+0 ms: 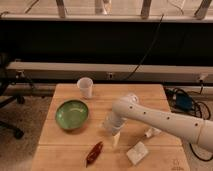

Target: Place the pepper on the white sponge

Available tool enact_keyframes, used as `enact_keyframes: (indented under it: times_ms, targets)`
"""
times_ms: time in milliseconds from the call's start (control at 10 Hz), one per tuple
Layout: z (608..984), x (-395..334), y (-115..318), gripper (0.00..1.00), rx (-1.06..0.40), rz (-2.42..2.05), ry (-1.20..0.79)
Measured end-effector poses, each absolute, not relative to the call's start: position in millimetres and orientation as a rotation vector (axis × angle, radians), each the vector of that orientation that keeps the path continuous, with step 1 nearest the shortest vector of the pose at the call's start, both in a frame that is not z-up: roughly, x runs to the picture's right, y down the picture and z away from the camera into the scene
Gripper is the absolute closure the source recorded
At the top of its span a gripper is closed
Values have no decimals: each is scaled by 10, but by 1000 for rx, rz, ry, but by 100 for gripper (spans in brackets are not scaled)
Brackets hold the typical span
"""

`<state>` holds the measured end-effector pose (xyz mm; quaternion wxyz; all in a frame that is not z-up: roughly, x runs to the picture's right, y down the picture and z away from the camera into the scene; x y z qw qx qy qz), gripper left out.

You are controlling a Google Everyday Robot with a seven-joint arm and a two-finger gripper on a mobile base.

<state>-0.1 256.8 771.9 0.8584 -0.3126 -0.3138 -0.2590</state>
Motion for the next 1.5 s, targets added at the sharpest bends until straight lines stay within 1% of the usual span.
enact_keyframes:
  times_ms: [200,500,1200,1300,1400,1500]
  targets:
    - [7638,-57,2613,20,-648,-590,-662]
    - [7533,-206,2837,20,-652,-660,-667]
    - [7522,-379,3143,20,-703,-749,-643]
    - [7520,-392,3173,24,-709,-756,-639]
    - [7520,-405,3198,31,-713,-762,-636]
    - [7516,-426,3224,45,-718,-772,-634]
